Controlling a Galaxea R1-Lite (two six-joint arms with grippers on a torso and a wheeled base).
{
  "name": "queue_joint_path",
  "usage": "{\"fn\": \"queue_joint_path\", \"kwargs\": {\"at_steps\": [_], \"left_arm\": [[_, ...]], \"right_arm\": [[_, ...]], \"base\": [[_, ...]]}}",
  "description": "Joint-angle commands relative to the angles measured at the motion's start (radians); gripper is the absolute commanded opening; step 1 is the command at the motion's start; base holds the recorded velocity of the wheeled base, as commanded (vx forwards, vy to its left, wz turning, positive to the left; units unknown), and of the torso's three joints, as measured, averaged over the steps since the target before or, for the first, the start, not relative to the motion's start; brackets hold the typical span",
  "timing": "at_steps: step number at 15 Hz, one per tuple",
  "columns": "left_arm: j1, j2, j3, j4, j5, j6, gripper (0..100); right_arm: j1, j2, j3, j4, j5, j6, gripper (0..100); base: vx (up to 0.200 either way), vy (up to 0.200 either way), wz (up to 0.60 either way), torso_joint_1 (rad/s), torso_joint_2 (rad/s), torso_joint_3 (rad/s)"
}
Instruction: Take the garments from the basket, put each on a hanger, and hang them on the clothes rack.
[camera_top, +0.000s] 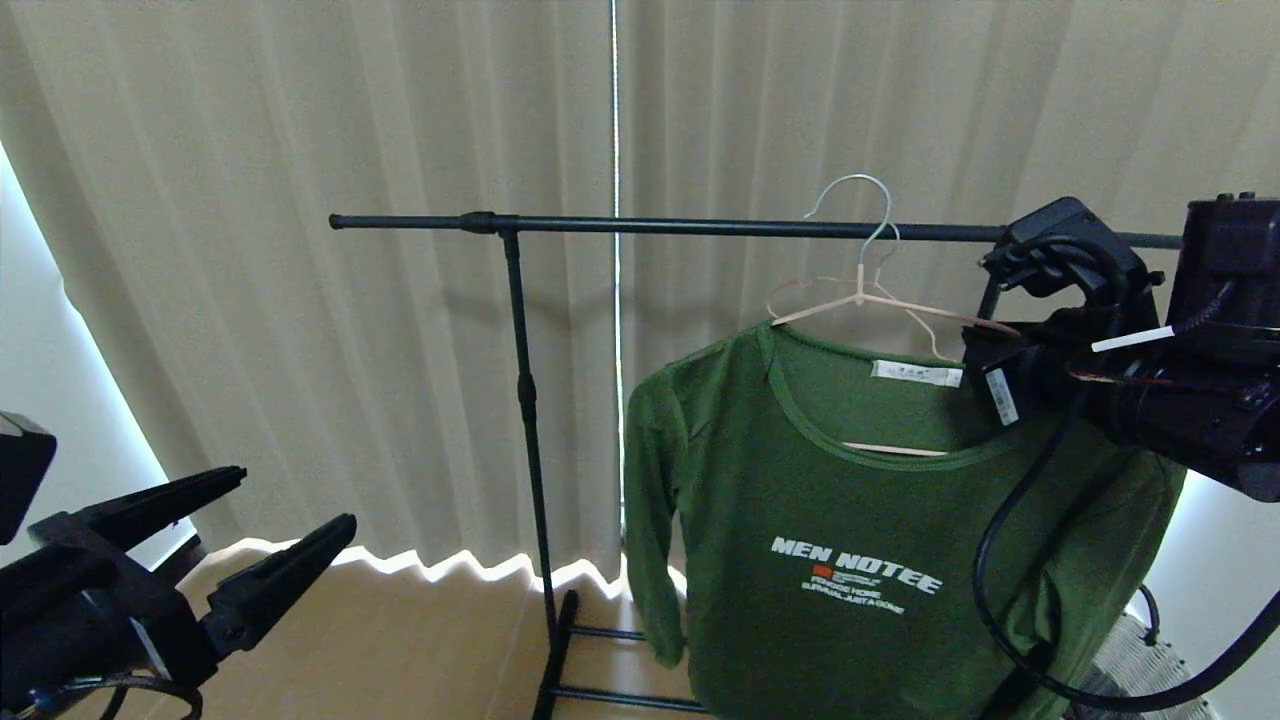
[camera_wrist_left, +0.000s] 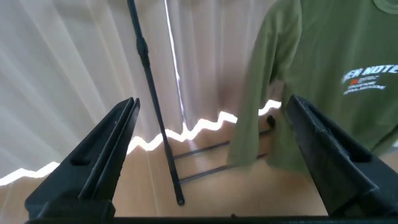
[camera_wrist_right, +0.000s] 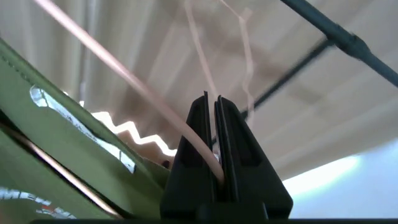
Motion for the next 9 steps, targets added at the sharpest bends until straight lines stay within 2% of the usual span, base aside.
{"fn": "queue_joint_path", "kwargs": {"at_steps": [1,7,9], "left_arm": [[-0.001,-0.009,0.010,-0.021,0.000,0.000,100],[0.001,0.004,0.009,-0.049,-0.001,-0.012,100],[0.001,0.005,0.009,-0.049,-0.001,-0.014,100]], "right_arm": [[-0.007,-0.002,0.001,0.001,0.001,0.000,0],[-0.009,0.027,-0.002,0.001,0.001,0.047,0],[-0.009,0.032,-0.004,0.001,0.001,0.047,0]], "base": [[0.000,0.000,0.00,0.000,0.00,0.000],[0.000,0.000,0.00,0.000,0.00,0.000],[0.200,0.000,0.00,0.002,0.00,0.002]]}}
